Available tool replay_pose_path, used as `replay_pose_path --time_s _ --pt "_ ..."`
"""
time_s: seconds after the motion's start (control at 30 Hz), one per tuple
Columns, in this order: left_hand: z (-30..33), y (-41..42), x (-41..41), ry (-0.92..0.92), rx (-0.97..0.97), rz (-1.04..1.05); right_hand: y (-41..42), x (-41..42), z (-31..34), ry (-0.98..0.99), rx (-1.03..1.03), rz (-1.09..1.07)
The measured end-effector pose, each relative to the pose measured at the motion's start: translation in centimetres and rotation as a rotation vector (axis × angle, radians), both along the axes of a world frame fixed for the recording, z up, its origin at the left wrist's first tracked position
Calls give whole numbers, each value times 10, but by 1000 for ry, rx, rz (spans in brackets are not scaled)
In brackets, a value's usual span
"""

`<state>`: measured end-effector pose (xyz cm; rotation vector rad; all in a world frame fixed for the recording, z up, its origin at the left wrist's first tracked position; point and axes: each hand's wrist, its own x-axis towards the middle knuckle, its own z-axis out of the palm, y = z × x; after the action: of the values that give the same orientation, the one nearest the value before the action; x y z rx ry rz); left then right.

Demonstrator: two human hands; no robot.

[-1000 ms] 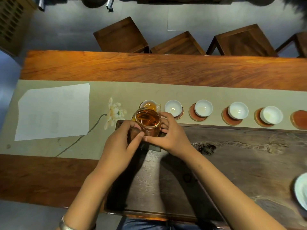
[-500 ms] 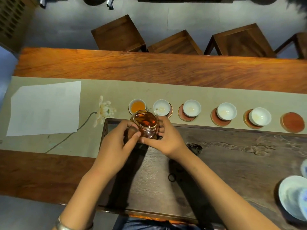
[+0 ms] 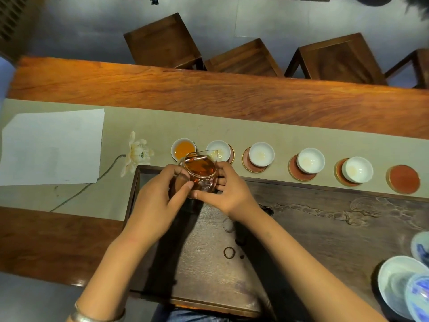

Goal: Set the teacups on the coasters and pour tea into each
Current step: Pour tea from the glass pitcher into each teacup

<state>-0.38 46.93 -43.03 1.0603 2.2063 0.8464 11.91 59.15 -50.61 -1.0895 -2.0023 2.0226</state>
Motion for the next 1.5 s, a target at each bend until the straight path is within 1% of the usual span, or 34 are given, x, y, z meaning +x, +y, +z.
replay_pose_path --time_s 0.63,0.93,1.5 --pt "-2 1 -7 20 -22 -31 0 -4 1 23 -62 -5" --pt "-5 1 -9 14 -20 -24 -1 -4 -1 29 -48 -22" --pt "-5 3 -7 -6 -11 -19 0 -4 -4 28 -83 -19"
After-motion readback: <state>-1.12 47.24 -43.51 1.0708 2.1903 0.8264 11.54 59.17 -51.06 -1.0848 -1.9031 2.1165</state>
